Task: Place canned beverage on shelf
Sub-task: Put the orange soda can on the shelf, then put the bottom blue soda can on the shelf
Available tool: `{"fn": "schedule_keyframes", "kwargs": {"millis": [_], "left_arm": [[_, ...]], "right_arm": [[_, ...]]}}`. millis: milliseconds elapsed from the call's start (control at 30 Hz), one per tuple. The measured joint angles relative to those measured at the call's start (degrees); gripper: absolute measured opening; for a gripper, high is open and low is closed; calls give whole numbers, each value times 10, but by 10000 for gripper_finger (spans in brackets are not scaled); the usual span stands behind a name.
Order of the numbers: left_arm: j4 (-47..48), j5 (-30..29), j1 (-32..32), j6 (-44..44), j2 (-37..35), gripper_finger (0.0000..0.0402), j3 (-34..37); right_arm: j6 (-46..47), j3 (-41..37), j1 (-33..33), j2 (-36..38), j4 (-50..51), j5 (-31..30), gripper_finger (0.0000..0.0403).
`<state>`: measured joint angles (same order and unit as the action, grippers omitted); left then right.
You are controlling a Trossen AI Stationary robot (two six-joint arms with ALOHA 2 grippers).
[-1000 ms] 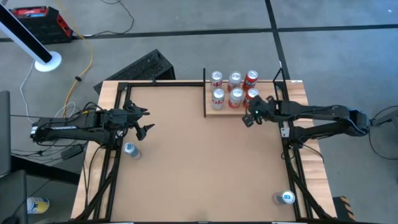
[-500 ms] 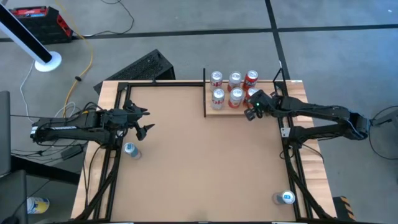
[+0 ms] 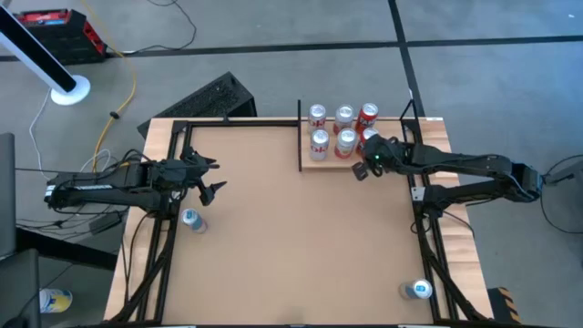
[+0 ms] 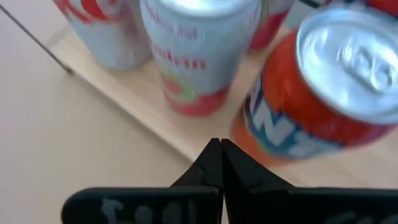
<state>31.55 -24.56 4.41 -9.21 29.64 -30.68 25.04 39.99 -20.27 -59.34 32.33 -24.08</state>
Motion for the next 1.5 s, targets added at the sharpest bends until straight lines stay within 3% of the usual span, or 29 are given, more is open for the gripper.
{"fn": "schedule_keyframes", "kwargs": {"millis": [567,1033,1133,1267,1500], "left_arm": [[0,0,0,0,0,382,0],[0,0,0,0,0,382,0],[0,0,0,0,0,382,0],[0,0,0,0,0,382,0],[0,0,0,0,0,382,0]], "right_arm": [[0,0,-50,0,7,-31,20],[6,9,-20,2,15,-23,20],[6,37,-6,2,42,20,20],[33,81,48,2,68,147,20],[226,143,253,0,100,352,20]]}}
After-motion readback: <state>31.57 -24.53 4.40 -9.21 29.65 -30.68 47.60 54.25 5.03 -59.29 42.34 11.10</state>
